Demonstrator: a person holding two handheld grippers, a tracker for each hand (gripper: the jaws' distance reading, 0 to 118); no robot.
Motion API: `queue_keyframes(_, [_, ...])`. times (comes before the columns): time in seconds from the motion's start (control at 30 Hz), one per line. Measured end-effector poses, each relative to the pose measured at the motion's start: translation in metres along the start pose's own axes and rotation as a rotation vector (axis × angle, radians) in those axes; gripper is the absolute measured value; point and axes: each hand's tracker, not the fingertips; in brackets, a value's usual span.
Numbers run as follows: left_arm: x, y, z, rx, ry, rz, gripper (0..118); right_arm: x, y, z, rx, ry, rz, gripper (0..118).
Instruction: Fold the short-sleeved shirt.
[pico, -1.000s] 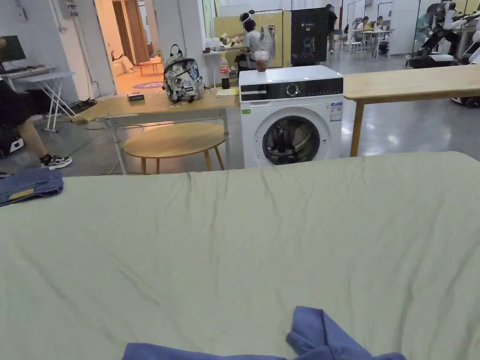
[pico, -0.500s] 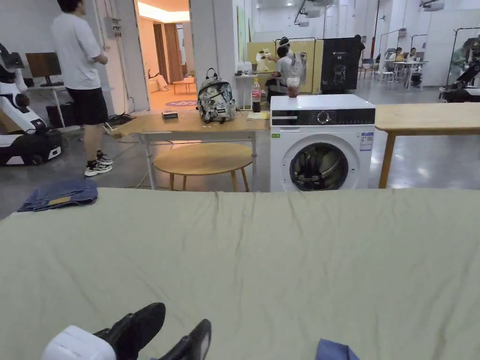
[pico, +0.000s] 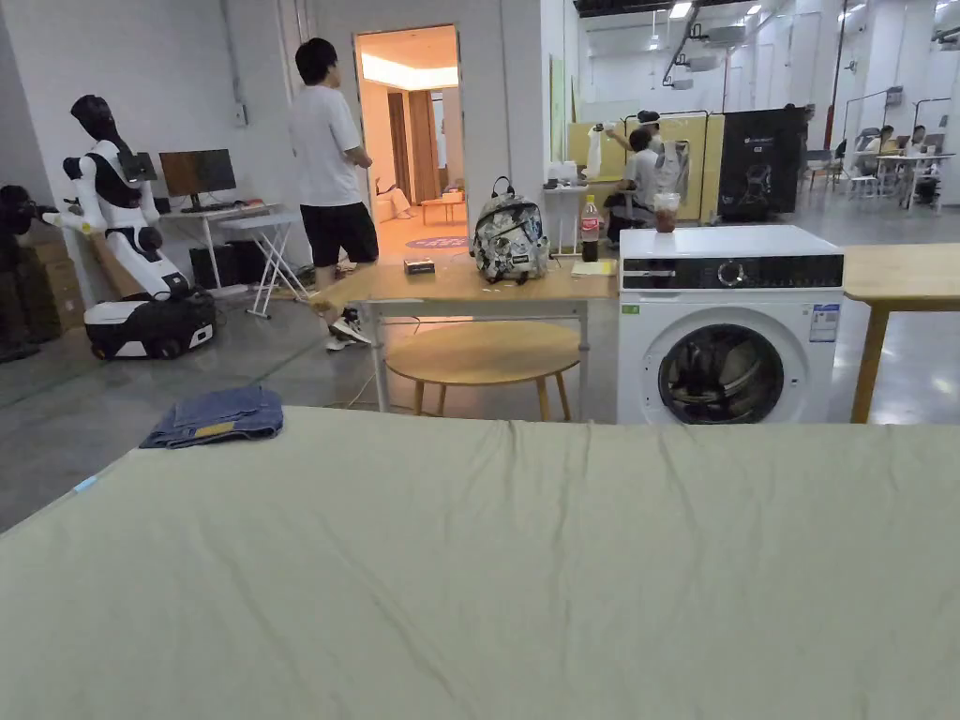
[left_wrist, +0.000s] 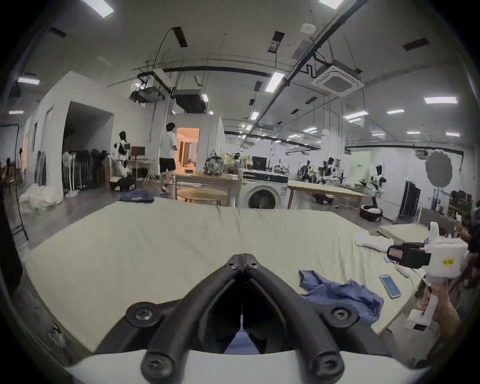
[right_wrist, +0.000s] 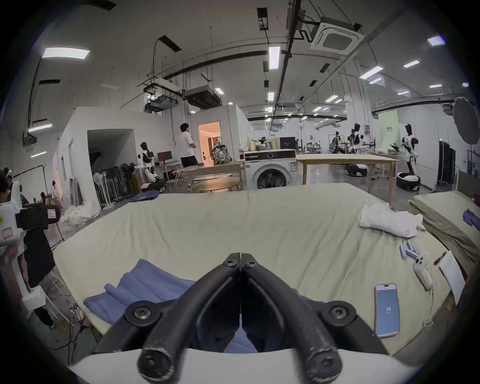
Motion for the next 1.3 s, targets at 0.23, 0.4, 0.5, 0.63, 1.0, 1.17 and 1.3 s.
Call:
queue_keyframes(0.23, [-0.036,-0.012,-0.089,-0.228,-0.08,0.14,0,0.014,-0.011,0.002,-0.028,-0.026,-0.043,0])
queue_keyframes(0.4, [-0.049,-0.043,-0.198,-0.494,-0.063,0.087,64,0.029,-0.026,0.005,-0.056,-0.049,-0.072,0])
queue_keyframes(0.5, [-0.069,-0.082,-0.265,-0.668,0.005,0.052,64,0.04,-0.033,0.009,-0.074,-0.077,-0.095,0])
queue_keyframes(0.63, [-0.074,-0.124,-0.317,-0.809,0.059,-0.011,64,0.056,-0.04,0.017,-0.096,-0.136,-0.122,0])
queue_keyframes(1.0, [-0.027,-0.131,-0.3,-0.819,0.06,-0.163,0,0.078,-0.075,0.03,-0.231,-0.27,-0.216,1])
queue_keyframes(1.17, [-0.034,-0.127,-0.3,-0.828,0.04,-0.13,0,0.078,-0.101,0.014,-0.312,-0.288,-0.399,81])
queue_keyframes(1.3, [-0.042,-0.126,-0.3,-0.82,0.032,-0.068,0,0.091,-0.131,-0.015,-0.382,-0.299,-0.543,74])
